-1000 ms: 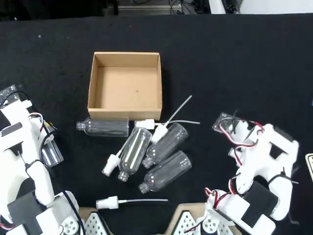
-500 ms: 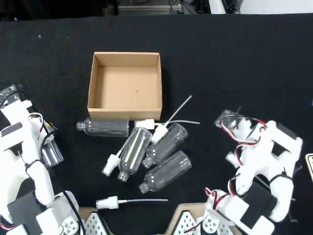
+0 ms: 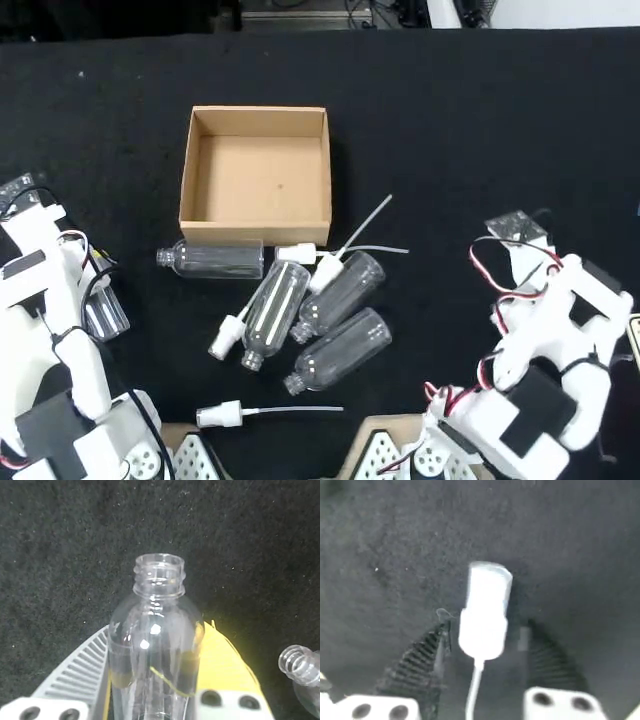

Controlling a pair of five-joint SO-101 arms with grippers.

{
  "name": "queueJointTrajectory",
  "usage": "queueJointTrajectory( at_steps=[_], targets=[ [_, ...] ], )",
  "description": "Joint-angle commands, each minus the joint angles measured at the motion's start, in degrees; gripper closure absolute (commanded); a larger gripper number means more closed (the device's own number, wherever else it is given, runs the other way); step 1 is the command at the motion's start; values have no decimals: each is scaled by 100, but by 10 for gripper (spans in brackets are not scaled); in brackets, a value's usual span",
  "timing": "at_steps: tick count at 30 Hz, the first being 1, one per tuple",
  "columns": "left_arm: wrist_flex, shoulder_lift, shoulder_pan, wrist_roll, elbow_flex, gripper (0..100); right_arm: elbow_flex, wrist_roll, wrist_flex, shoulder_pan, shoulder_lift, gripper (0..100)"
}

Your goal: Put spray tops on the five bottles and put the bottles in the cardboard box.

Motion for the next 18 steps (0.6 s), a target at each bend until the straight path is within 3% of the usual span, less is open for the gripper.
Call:
queueJointTrajectory(
  at_steps=[1, 6, 14, 18],
  targets=[
    [-26, -62, 40, 18, -321, 971, -356, -325, 70, 97, 110, 724],
    [-26, -62, 40, 18, -321, 971, -708, -325, 554, -114, 110, 756],
    [-26, -62, 31, 18, -321, 971, -163, -281, -387, -158, 119, 769],
    [-26, -62, 31, 18, -321, 971, 101, 220, -404, -176, 119, 899]
  ],
)
